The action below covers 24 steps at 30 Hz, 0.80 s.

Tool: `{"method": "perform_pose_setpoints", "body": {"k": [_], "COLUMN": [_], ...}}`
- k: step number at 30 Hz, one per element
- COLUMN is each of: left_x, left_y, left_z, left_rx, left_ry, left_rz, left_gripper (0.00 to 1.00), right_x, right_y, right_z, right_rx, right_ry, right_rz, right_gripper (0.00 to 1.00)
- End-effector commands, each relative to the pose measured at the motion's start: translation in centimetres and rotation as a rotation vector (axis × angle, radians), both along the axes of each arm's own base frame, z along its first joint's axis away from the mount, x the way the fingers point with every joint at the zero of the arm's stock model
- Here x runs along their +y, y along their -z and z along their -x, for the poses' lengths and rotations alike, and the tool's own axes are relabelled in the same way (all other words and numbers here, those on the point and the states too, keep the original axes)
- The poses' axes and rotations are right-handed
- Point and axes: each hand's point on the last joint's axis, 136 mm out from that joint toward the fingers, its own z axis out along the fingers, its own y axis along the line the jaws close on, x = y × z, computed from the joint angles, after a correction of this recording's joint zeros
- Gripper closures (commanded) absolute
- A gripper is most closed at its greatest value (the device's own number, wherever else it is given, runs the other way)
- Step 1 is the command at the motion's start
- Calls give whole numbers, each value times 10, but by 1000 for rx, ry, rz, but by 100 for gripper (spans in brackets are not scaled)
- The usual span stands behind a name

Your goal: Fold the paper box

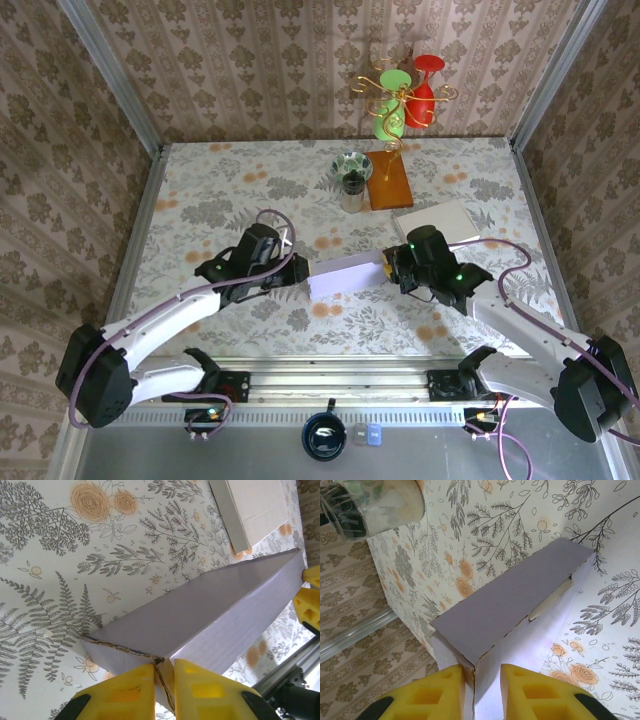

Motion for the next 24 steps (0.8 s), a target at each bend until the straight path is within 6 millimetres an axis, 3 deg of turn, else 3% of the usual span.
{"method": "perform_pose_setpoints", "body": {"k": [1, 5, 8, 13, 18, 24], "left_x": [21, 19, 18, 17, 15, 12], "left_y": [57, 56, 53, 49, 44, 42], "left_z": [38, 35, 33, 31, 29, 28], "left_rx": [132, 125, 116, 99, 72, 47], "left_ry": [92, 91, 90, 90, 102, 111], "left_rz": [-202, -200, -200, -202, -212, -231], "left_gripper": [85, 85, 85, 86, 86, 86], "right_x": [-21, -19, -18, -22, -22, -3], "right_y": [61, 60, 51, 8, -21, -15], "right_z": [50, 50, 44, 26, 18, 7], "right_rx": [277, 272, 231, 82, 22, 75], "right_ry": [-13, -19, -40, -49, -1, -20], "right_rz": [123, 111, 112, 122, 56, -43], "right_gripper": [75, 74, 68, 48, 38, 33]}}
